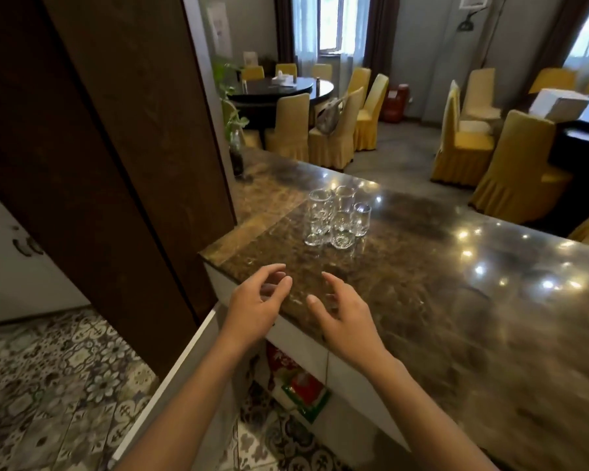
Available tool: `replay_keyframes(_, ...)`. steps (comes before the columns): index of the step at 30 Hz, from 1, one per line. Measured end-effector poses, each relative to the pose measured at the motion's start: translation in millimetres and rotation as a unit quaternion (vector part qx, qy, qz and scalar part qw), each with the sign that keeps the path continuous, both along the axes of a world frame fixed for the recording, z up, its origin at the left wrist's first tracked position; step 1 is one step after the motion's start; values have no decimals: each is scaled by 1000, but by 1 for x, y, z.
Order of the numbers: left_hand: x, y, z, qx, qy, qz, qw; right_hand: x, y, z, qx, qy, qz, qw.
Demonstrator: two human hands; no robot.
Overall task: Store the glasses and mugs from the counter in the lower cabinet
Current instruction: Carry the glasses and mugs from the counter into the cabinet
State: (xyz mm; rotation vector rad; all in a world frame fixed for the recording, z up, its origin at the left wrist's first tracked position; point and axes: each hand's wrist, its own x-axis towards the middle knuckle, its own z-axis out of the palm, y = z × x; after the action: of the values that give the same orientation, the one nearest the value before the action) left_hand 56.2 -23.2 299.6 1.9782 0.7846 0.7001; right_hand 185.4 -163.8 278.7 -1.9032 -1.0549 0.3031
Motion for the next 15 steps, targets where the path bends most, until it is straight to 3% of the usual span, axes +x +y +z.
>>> replay_keyframes(9,82,52,3,-18,-39,-46,998,70,32,4,10,-17,-79,997)
replay_keyframes(15,138,135,4,-29,-57,-85,994,113,91,8,4,-39,-134,990)
